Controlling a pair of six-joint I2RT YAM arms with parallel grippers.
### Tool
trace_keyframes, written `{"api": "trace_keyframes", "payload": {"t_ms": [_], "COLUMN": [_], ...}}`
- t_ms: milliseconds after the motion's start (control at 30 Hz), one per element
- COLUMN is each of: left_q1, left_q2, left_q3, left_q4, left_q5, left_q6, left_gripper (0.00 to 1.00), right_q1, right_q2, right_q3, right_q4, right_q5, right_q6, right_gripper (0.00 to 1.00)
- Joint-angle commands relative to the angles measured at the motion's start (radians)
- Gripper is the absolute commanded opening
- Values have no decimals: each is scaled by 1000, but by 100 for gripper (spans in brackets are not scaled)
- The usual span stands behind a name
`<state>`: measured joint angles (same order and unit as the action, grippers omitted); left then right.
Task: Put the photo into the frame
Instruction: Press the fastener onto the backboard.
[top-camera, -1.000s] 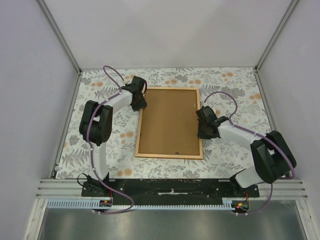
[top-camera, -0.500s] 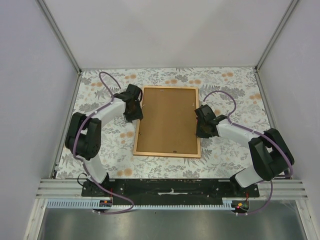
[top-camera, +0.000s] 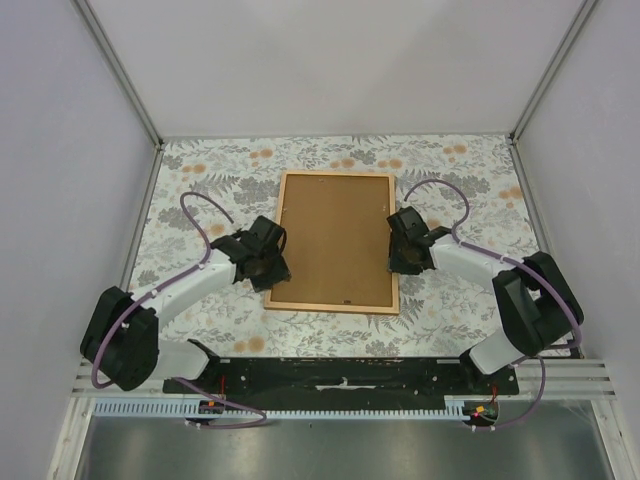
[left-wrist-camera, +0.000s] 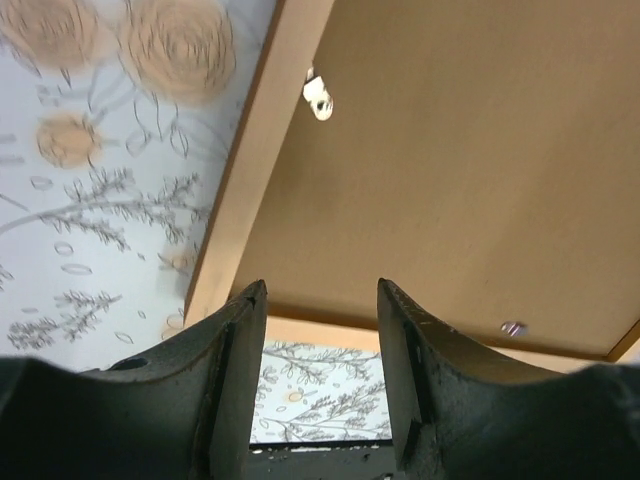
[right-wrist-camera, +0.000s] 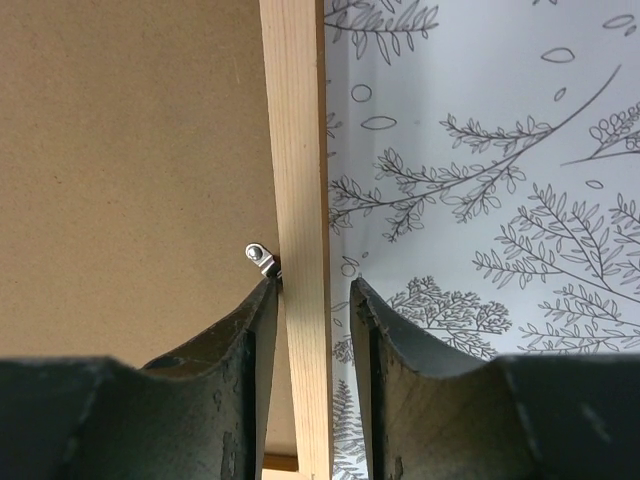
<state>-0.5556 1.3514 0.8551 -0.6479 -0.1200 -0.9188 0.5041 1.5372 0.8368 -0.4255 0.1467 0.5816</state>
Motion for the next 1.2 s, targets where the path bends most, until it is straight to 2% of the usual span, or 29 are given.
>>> {"api": "trace_keyframes", "payload": {"t_ms": [0,167,233,300,400,600,633,667,767,833,867,1033,1167], "left_q1": [-56,-67,-69,-72,-81,-104,-106,-106,-106,-106,-106,-101,-67], "left_q2": [-63,-48,-31,-18,-31,-51,-48,-47,-66,-90,-103,-112,-71], "left_q3": [-80,-105,-103,-110,-137,-159,-159,-159,-157,-150,-143,-71,7], "left_q4": [33,60,62,62,76,96,97,97,91,79,76,34,5], "left_q5": [-4,-9,-12,-9,-6,-9,-12,-7,-12,-32,-46,-125,-176], "left_q6": [-176,-178,-169,-173,-202,-261,-262,-262,-264,-262,-255,-178,-63], "left_gripper": [54,54,54,54,54,55,55,55,55,56,56,58,59], "right_q1": [5,5,8,8,10,20,22,28,28,24,19,-65,-125], "right_q2": [47,75,80,78,78,29,18,5,-67,-124,-137,-85,91], "right_q3": [45,68,68,64,53,-1,-8,-14,-33,-21,-2,135,333], "right_q4": [-1,-6,-5,-4,1,28,28,30,15,-4,-13,-35,-62], "right_q5": [17,8,10,16,-2,-41,-45,-48,-6,42,66,88,79], "right_q6": [-14,-23,-23,-12,7,63,70,76,87,86,80,23,-9], "right_gripper": [43,40,34,17,3,0,2,12,51,69,74,78,79]}}
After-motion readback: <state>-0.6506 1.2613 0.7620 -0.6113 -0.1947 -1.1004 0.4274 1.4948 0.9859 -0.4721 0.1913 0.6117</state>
